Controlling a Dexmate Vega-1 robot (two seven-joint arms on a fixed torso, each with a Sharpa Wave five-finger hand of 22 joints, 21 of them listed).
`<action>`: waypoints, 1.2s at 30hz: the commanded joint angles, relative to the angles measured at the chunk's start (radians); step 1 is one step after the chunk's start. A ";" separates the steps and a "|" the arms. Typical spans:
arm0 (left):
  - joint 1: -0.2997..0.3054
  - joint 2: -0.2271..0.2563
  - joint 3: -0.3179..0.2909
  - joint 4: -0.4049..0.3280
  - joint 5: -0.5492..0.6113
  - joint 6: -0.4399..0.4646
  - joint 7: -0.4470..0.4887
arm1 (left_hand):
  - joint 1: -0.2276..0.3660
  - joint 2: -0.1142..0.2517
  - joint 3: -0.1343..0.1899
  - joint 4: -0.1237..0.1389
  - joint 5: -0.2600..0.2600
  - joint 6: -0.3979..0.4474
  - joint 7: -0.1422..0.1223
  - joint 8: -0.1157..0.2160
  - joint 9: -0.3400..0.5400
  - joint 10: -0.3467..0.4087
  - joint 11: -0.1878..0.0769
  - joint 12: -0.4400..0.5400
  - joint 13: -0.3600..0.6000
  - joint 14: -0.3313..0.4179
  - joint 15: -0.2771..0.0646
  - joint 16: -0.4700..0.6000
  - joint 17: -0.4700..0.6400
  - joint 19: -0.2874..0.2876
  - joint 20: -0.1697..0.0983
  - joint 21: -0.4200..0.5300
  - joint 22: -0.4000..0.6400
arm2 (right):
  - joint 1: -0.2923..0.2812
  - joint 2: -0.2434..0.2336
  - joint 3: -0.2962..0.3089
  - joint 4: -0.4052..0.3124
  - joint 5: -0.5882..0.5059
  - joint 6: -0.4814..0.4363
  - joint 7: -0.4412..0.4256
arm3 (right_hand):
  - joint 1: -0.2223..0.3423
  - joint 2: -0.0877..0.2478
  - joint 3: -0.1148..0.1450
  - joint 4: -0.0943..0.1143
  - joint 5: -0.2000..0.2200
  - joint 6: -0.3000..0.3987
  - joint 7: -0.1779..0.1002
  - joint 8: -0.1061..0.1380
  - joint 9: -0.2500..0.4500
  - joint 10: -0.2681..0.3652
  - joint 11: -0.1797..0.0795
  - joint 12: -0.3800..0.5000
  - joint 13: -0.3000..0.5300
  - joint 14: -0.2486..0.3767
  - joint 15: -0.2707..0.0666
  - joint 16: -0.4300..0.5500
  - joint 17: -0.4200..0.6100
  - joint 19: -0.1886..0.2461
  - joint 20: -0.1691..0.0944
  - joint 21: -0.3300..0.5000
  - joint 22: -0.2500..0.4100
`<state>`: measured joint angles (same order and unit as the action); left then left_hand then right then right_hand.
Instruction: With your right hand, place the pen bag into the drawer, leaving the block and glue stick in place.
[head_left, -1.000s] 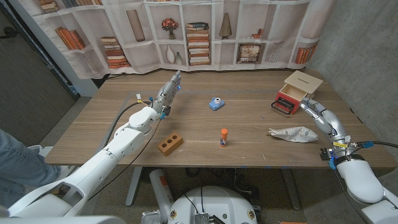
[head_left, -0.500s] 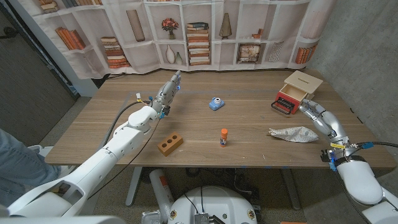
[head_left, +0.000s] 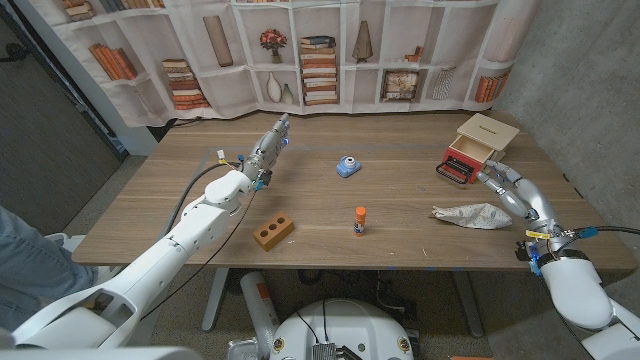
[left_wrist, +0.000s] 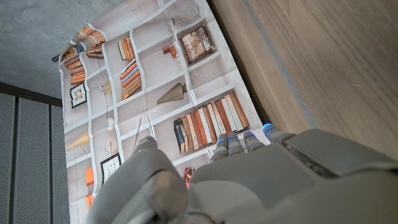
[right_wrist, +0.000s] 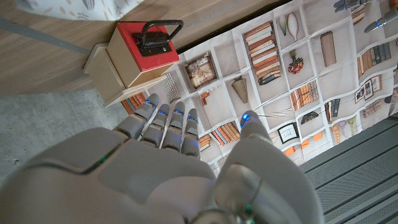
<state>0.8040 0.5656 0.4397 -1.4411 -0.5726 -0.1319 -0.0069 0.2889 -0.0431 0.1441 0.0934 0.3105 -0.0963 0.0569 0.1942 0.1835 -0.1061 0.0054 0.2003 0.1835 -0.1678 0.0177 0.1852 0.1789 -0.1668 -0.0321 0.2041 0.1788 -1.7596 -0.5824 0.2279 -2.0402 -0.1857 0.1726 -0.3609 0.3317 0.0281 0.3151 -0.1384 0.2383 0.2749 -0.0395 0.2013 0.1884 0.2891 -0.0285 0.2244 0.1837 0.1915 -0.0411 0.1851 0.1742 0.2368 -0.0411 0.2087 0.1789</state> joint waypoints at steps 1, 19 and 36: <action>-0.012 -0.004 0.003 0.013 0.000 0.002 -0.009 | 0.006 0.006 -0.003 0.001 -0.001 0.003 -0.005 0.004 0.004 -0.001 -0.002 0.003 0.005 -0.008 0.002 0.000 0.003 -0.070 -0.021 -0.002 0.005 | -0.011 -0.009 -0.004 -0.022 -0.045 -0.060 -0.008 | 0.031 0.017 0.020 -0.010 0.003 -0.011 -0.001 -0.006 0.002 0.001 -0.009 -0.006 0.002 0.009 -0.019 -0.001 0.003 0.006 -0.034 -0.006 0.003; -0.011 -0.003 0.000 0.008 0.001 0.007 0.003 | 0.008 0.007 -0.006 0.001 -0.002 0.003 -0.007 0.003 0.004 -0.001 -0.003 0.003 0.005 -0.010 0.002 0.000 0.003 -0.075 -0.019 -0.003 0.005 | -0.017 -0.040 0.002 -0.044 -0.075 -0.120 0.007 | 0.111 0.022 0.055 -0.040 -0.003 -0.039 -0.011 -0.010 0.002 -0.020 -0.013 -0.015 0.002 -0.005 -0.016 -0.007 0.002 -0.007 -0.032 -0.014 0.000; -0.010 -0.005 0.002 0.001 0.005 0.007 0.009 | 0.008 0.009 -0.009 0.001 -0.003 0.003 -0.008 0.003 0.004 -0.002 -0.002 0.003 0.005 -0.011 0.002 0.000 0.003 -0.077 -0.017 -0.003 0.005 | -0.044 -0.048 0.021 -0.081 -0.092 -0.191 0.041 | 0.167 0.004 0.073 -0.046 -0.008 -0.071 -0.021 -0.015 0.002 -0.048 -0.013 -0.024 0.002 -0.025 -0.012 -0.010 0.002 -0.023 -0.028 -0.018 0.000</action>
<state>0.7936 0.5616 0.4399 -1.4344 -0.5717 -0.1266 -0.0021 0.2929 -0.0391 0.1376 0.0950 0.3106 -0.0927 0.0533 0.1941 0.1834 -0.1061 0.0053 0.2002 0.1835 -0.1678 0.0177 0.1852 0.1789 -0.1668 -0.0321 0.2041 0.1788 -1.7901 -0.6248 0.2387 -2.1020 -0.2663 0.0248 -0.3392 0.4840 0.0303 0.3792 -0.1817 0.2305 0.2140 -0.0606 0.1872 0.1883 0.2443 -0.0408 0.2031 0.1837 0.1728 -0.0412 0.1772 0.1742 0.2166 -0.0394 0.1952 0.1767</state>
